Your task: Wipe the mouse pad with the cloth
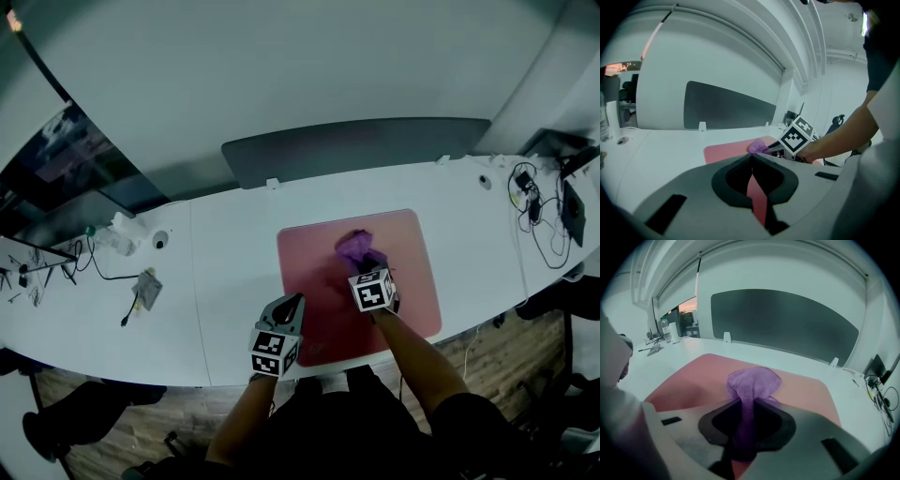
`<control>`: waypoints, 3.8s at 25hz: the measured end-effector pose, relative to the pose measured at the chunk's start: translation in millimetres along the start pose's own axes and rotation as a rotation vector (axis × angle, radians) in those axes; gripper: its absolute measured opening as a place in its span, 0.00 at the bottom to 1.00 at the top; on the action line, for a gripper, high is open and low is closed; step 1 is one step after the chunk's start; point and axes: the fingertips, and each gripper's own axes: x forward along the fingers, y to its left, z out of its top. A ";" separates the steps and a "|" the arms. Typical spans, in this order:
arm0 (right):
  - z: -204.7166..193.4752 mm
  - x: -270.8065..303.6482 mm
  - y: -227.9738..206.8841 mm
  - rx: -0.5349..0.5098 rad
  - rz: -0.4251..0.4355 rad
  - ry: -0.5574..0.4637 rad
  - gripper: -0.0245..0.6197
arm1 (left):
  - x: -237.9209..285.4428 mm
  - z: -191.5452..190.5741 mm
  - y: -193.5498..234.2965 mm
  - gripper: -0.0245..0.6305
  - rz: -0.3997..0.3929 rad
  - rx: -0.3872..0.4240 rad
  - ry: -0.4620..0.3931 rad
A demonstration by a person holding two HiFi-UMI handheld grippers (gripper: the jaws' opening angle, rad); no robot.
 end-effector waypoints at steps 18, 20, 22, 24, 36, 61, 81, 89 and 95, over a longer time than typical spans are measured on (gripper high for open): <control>-57.0 -27.0 -151.1 0.145 -0.177 0.053 0.18 | 36.7 0.3 -53.4 0.07 -0.019 0.021 0.003; -58.4 -30.0 -163.7 0.140 -0.199 0.059 0.18 | 36.8 1.6 -55.3 0.07 -0.018 0.017 -0.003; -61.3 -29.4 -170.0 0.119 -0.204 0.061 0.18 | 34.9 -0.7 -57.7 0.07 -0.016 0.016 0.004; -63.0 -30.6 -173.5 0.115 -0.209 0.064 0.18 | 33.9 -4.9 -58.3 0.07 -0.012 0.013 0.017; -24.8 -61.1 -123.2 0.013 -0.207 -0.137 0.18 | 21.5 -18.7 -41.7 0.07 0.057 -0.036 0.012; 11.9 -42.1 202.0 -0.080 0.298 -0.094 0.18 | -104.4 -54.6 49.7 0.07 0.290 -0.125 -0.013; -31.2 -38.3 89.9 0.017 0.089 -0.062 0.18 | -74.0 -63.6 6.8 0.07 0.152 -0.102 0.036; -63.5 -50.8 -4.7 0.091 -0.037 -0.031 0.18 | -35.7 -52.0 -29.8 0.07 0.064 -0.070 0.044; -86.1 -62.3 -69.8 0.139 -0.115 -0.009 0.18 | -15.4 -50.3 -57.1 0.07 0.016 -0.054 0.067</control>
